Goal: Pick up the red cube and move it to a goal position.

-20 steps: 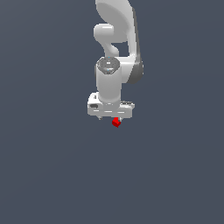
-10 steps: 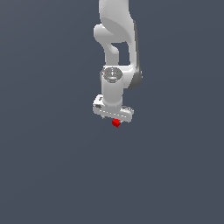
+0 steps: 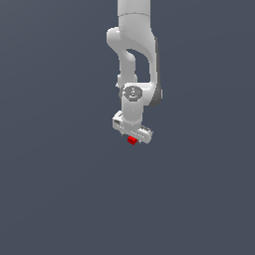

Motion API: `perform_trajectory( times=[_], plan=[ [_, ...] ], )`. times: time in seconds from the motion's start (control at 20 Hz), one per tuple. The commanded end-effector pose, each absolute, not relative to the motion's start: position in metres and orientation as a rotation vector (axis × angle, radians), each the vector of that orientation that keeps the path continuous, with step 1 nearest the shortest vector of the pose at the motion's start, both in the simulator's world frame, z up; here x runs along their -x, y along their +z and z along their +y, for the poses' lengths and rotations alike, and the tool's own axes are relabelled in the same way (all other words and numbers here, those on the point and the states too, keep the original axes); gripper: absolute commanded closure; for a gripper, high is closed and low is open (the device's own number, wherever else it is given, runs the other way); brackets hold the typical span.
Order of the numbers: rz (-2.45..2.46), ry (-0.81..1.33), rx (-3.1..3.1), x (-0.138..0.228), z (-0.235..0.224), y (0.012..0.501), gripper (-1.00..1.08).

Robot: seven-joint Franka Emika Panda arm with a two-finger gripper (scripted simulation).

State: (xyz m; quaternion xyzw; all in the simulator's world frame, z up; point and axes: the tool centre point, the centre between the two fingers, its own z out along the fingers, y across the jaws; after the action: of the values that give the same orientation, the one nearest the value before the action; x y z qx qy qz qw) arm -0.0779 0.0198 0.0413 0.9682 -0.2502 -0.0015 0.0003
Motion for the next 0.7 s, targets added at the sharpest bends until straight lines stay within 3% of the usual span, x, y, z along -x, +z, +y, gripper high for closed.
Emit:
perform_trajectory(
  times=[0.0, 0.45, 0.5, 0.65],
  plan=[
    [-0.840, -0.001, -3.026, 0.081, 0.023, 0.033, -0.92],
    [-0.911, 0.000, -3.006, 0.085, 0.029, 0.020, -0.92],
    [-0.911, 0.000, -3.006, 0.085, 0.029, 0.020, 1.08],
    [-0.911, 0.000, -3.006, 0.085, 0.029, 0.020, 1.08]
  ],
)
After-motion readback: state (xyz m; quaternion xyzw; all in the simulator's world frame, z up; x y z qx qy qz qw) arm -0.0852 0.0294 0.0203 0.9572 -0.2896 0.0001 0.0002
